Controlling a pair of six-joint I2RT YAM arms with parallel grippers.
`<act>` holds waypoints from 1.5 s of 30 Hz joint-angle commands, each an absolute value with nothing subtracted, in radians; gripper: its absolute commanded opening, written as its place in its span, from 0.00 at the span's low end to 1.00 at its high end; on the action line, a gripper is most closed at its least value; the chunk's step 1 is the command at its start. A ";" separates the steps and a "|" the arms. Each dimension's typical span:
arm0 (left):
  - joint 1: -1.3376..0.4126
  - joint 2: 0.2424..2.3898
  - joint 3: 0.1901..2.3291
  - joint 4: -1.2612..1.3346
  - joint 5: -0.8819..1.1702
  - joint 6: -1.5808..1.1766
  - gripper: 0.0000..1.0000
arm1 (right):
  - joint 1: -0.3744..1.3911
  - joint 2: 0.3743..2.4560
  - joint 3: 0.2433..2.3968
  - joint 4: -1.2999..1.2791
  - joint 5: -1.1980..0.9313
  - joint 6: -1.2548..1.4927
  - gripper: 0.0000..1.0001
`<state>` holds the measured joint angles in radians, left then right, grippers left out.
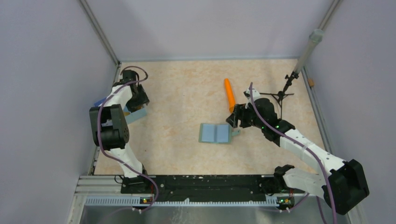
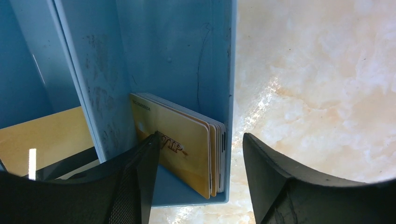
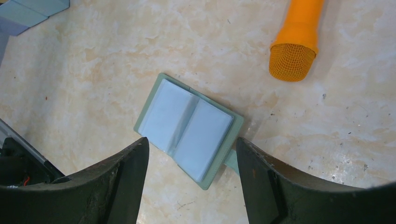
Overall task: Put the credit cards into the card holder
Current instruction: Pick up the credit card from the storage box.
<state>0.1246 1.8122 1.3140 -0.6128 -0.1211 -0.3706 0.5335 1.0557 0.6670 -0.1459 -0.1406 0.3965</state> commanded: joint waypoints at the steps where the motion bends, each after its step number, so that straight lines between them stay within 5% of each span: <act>1: 0.130 1.807 1.359 -0.618 -0.063 -0.369 0.66 | 0.525 1.027 0.663 -0.128 -0.143 0.405 0.67; 10: 0.130 1.751 1.329 -0.589 -0.005 -0.357 0.47 | 0.525 1.016 0.665 -0.135 -0.140 0.410 0.67; 22: 0.130 1.719 1.324 -0.605 -0.006 -0.354 0.35 | 0.525 1.005 0.669 -0.148 -0.135 0.413 0.67; 33: 0.130 1.744 1.329 -0.655 0.009 -0.340 0.48 | 0.525 1.003 0.669 -0.153 -0.133 0.411 0.67; 37: 0.126 1.748 1.334 -0.676 -0.058 -0.324 0.66 | 0.525 1.002 0.669 -0.156 -0.132 0.407 0.68; 45: 0.054 1.817 1.385 -0.735 -0.213 -0.295 0.72 | 0.525 0.999 0.669 -0.162 -0.122 0.395 0.69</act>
<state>0.0998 1.7771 1.3319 -0.6968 -0.1200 -0.3172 0.5335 1.0283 0.6670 -0.1696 -0.1345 0.4042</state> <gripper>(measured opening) 0.714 0.685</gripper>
